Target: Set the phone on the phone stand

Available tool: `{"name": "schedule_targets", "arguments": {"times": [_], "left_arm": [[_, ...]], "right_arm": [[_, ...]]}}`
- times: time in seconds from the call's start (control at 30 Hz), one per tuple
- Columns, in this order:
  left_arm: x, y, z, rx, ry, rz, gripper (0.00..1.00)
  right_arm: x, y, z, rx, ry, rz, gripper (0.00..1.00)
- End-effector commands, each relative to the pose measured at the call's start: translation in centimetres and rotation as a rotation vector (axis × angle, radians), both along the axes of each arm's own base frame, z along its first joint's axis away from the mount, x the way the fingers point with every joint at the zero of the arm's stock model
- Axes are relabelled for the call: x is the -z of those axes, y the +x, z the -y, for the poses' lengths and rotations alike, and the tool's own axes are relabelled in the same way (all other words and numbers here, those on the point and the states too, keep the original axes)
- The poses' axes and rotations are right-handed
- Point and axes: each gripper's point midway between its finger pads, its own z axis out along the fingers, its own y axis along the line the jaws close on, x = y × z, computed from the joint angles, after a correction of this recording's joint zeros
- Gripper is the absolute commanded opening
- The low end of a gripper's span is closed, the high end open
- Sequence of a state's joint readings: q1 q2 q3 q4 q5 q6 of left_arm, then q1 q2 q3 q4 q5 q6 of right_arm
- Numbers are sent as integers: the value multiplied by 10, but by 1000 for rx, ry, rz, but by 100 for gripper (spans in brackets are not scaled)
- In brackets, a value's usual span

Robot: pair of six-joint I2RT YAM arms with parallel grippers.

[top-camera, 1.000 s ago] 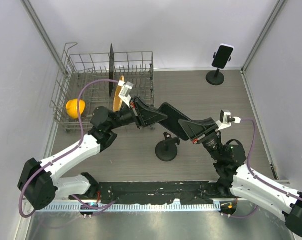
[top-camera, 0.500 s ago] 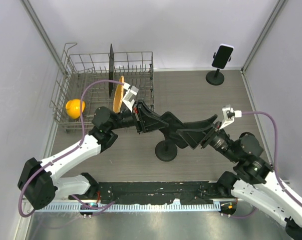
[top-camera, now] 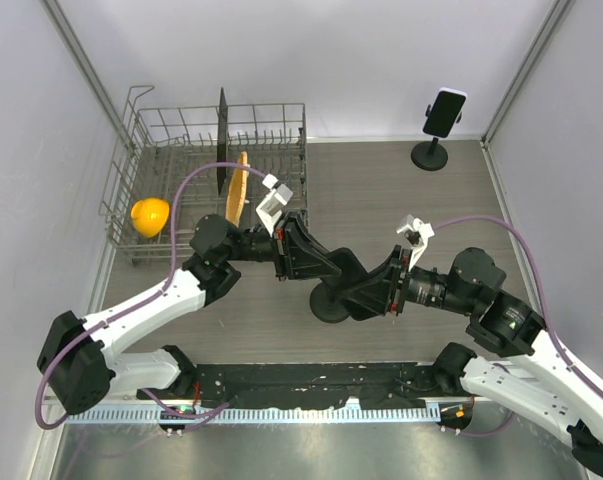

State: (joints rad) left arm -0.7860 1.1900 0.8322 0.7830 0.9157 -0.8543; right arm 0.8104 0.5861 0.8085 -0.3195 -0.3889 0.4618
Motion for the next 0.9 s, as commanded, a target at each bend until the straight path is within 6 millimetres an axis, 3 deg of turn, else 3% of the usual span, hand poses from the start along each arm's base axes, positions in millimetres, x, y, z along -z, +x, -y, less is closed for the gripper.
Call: {"name": "schedule_targets", "arguments": {"times": [0.0,0.03,0.07,0.1,0.2,0.33,0.43,0.5,0.53,0.63,0.73,0.87], "left_arm": [[-37,-8,-4,7,-92,91,0],[-37,-6,-3,0,-90,88,0],[-39,-6,-3,0,-90,89,0],[-37,-5,-2,0,-82,75,0],[-39,-2,0,-7,-77,39,0],[-36,7,5,-40,-48,1,56],[-35,7,5,-33,-47,-22,66],[-37,6,4,-33,-59,-13,64],[-37,5,4,-26,-57,-10,54],[-38,4,5,-10,-54,-25,42],[-41,1,4,16,-73,-30,36],[-45,-3,2,20,-89,-15,36]], "right_arm": [[-9,-14,-2,-87,12,52,25],[-5,-13,-3,-84,14,46,20],[-11,-13,-3,-82,40,67,5],[-12,-11,-2,-67,54,67,0],[-21,-10,1,-39,140,102,0],[-35,-6,4,0,299,169,0],[-37,-3,3,10,323,192,0],[-39,-1,1,10,330,201,0],[-44,-2,1,5,336,220,0],[-53,-2,4,13,346,259,0],[-61,0,4,23,372,276,1],[-60,4,-1,20,385,268,1]]}}
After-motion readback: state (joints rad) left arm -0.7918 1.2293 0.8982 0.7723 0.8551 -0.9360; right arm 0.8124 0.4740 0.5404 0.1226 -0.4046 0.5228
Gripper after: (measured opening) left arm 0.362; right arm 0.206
